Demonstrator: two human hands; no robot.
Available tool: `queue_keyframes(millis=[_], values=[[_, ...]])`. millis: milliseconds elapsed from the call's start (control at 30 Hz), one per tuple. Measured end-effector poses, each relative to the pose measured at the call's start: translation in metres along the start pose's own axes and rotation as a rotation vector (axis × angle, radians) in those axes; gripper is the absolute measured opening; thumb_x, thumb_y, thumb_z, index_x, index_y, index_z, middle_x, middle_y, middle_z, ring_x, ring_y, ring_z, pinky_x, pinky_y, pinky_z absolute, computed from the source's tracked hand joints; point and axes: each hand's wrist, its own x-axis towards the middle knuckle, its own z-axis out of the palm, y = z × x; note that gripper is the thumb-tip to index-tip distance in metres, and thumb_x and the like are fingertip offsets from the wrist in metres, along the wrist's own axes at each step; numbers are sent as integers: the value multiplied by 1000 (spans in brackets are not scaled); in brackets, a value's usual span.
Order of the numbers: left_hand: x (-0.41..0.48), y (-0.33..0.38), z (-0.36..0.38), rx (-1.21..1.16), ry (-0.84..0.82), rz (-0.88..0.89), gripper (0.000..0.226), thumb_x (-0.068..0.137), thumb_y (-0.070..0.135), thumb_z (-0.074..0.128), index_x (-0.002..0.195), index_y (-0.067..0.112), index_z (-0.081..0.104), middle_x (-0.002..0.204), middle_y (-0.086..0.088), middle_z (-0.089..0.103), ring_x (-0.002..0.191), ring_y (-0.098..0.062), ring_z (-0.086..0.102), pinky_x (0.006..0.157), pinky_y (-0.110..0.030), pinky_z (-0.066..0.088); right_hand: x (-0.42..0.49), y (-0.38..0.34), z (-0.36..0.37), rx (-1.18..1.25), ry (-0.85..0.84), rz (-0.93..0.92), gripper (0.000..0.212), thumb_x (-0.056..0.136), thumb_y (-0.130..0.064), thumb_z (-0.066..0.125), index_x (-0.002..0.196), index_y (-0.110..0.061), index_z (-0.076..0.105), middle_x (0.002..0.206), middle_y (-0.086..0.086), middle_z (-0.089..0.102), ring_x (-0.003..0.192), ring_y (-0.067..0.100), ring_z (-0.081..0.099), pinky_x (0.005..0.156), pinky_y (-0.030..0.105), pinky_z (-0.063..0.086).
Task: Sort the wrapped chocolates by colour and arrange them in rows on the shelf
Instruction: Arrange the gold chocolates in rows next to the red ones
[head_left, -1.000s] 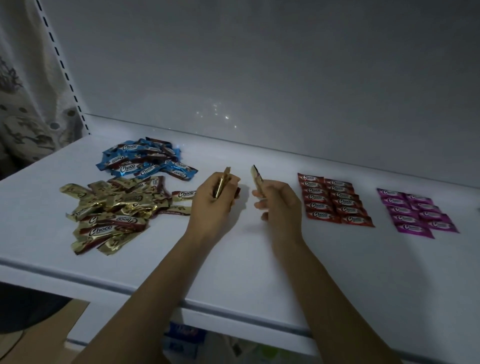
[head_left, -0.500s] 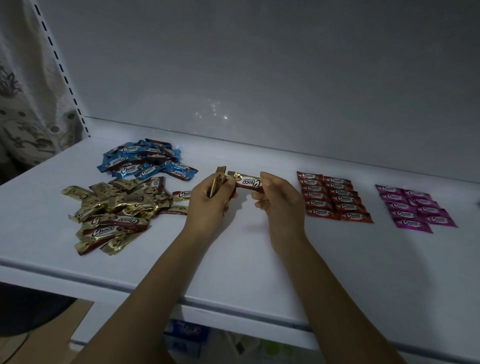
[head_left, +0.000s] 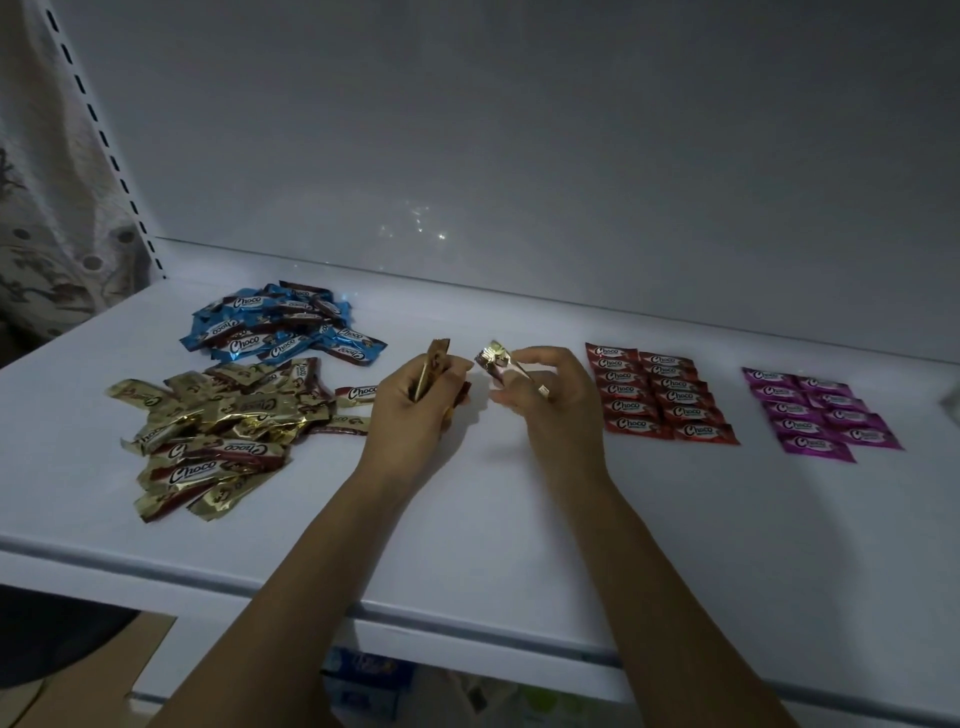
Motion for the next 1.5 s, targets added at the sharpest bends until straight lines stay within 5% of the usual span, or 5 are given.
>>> queue_keyframes(millis=[200, 433, 767, 1333, 1500], values=[[0, -1, 0, -20, 45, -32, 16, 97, 19, 55, 91, 26, 69, 64, 10, 61, 51, 3, 47, 48, -12, 38, 3, 12, -3, -253, 193, -120, 21, 82, -8, 57, 73, -25, 64, 68, -15, 63, 63, 12, 59, 59, 22, 45], [0, 0, 0, -41, 40, -29, 17, 97, 14, 53, 95, 20, 68, 70, 0, 61, 47, 1, 48, 46, -13, 36, -4, 15, -1, -1143, -153, -87, 39, 96, -37, 44, 132, -26, 54, 115, 6, 59, 109, 24, 51, 92, 34, 38], [3, -3, 4, -43, 58, -28, 14, 97, 14, 54, 99, 19, 67, 73, -2, 62, 49, 3, 50, 47, -11, 37, 13, 6, -41, -1125, -430, -296, 32, 87, 0, 50, 110, -17, 65, 111, 4, 64, 103, 23, 58, 84, 31, 45], [11, -7, 4, -95, 102, -11, 15, 97, 13, 54, 95, 20, 67, 69, -1, 60, 47, 1, 46, 46, -13, 37, 59, 6, -29, -1048, -665, -409, 39, 82, 6, 48, 102, -15, 73, 115, 7, 67, 106, 28, 60, 90, 43, 47], [12, -8, 4, -84, 106, 34, 17, 97, 11, 54, 90, 21, 66, 67, -2, 61, 46, -1, 46, 45, -13, 37, 68, 28, -10, -1261, -693, -571, 44, 90, -21, 34, 124, -22, 62, 121, 1, 62, 107, 26, 52, 81, 34, 40]])
